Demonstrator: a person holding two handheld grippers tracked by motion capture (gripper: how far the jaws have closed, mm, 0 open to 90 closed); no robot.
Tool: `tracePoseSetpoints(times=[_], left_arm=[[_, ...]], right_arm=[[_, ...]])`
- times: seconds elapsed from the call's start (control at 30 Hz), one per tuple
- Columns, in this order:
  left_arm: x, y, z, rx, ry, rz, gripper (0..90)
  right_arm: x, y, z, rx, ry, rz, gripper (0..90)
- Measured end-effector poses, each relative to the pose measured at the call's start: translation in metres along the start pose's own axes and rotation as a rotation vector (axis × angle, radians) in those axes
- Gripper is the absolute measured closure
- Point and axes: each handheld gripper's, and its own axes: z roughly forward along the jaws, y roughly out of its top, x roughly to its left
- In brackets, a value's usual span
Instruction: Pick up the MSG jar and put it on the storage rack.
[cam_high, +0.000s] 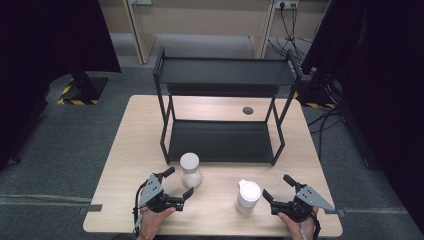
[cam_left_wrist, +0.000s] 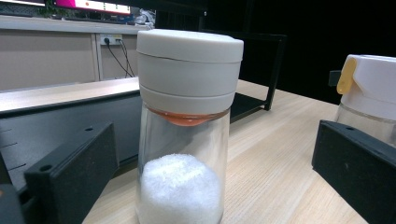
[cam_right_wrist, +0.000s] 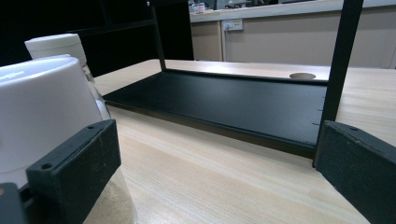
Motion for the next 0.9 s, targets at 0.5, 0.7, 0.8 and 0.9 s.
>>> tracePoseSetpoints(times=[0.5,0.7,0.8,0.9], left_arm=[[-0.0003,0.0001,0.0014,0.004,0.005,-0.002,0.0],[-0.0007,0.0003,0.0036,0.005,0.007,0.003,0.0],[-0.0004,0.0006,0.0050,0.006,0.005,0.008,0.0],[0.0001,0.0010,0.0070,0.011,0.003,0.006,0.0]], right_arm=[[-0.0005,-0.0011,-0.0016,-0.007,0.000,0.005,0.4],[-0.0001,-0.0013,-0.0016,-0.011,0.001,0.009,0.4],[0.0000,-0.0016,-0.0016,-0.013,0.002,0.009,0.4],[-0.0005,-0.0016,-0.0010,-0.009,0.004,0.009,0.4]])
